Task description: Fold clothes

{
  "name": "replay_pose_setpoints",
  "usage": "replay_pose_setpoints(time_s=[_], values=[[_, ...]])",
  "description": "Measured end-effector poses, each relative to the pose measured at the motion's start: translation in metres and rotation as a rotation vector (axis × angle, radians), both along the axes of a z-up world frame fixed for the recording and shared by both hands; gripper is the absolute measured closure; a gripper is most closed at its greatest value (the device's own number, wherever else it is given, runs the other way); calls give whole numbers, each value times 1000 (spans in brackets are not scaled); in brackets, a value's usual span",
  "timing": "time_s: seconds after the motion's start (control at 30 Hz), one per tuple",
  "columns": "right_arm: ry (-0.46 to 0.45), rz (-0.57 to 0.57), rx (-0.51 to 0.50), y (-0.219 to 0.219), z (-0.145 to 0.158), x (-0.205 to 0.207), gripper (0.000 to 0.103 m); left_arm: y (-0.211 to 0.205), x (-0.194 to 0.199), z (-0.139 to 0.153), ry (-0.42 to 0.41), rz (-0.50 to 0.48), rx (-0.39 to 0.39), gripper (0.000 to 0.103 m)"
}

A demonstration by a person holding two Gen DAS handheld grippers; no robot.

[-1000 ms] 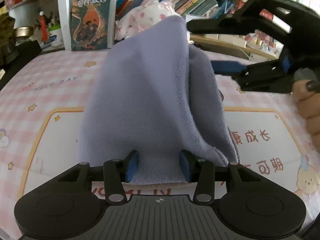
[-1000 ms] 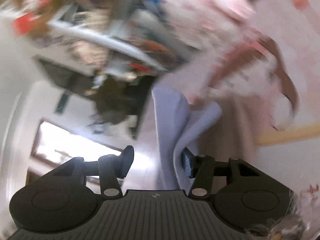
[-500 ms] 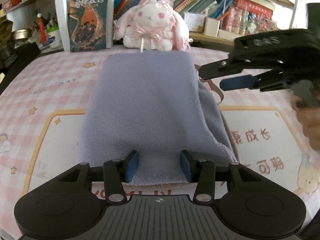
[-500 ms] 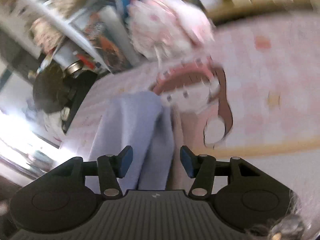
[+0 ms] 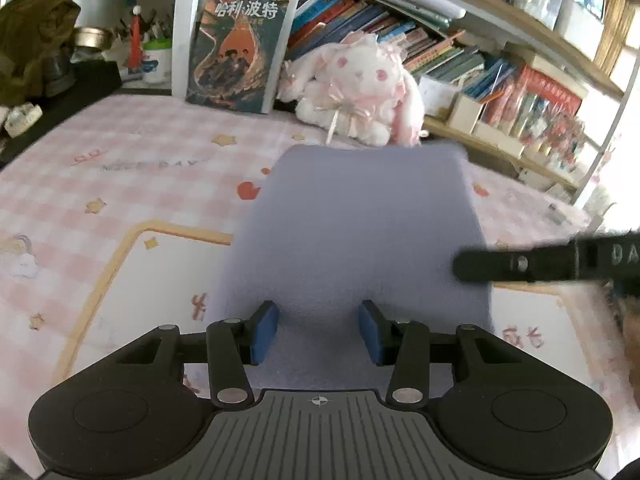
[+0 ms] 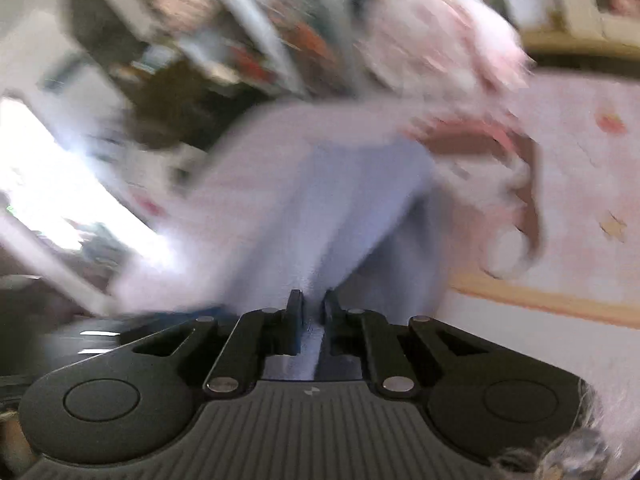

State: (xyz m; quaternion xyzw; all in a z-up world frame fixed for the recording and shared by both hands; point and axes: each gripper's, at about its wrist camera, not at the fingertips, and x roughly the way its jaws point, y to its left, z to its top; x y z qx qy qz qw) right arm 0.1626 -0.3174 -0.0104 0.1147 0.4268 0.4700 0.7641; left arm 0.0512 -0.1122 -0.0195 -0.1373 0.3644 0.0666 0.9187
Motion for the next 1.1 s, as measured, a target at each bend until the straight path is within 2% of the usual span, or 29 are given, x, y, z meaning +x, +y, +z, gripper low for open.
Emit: replay_pose_setpoints(time_s=[0.03, 0.1, 0.17, 0.5, 0.7, 0.8, 0.87, 0.97, 1.1], values=[[13, -5, -13, -3, -2, -1, 94, 0, -1, -1, -3, -2, -10, 60], [67, -55, -130, -2, -27, 10, 94, -1, 1, -1, 1, -9, -6, 58], [147, -88, -123, -7, -49, 20, 94, -5, 1, 0, 11, -20, 17, 58], [101, -67, -136, -1, -35, 16, 93, -8, -2, 2, 12, -23, 33, 56], [11, -46, -114, 1, -11, 7, 93, -12, -4, 4, 18, -26, 48, 56], [19, -45, -186, 8, -27, 10, 92, -13, -7, 7, 19, -14, 47, 56], [49, -57, -187, 7, -35, 13, 92, -13, -11, 10, 17, -4, 48, 56], [44, -64, -185, 6, -33, 12, 91, -12, -20, 14, 3, 11, 38, 56], [14, -97, -192, -2, -23, 5, 80, -5, -31, 19, -28, 23, 13, 56]])
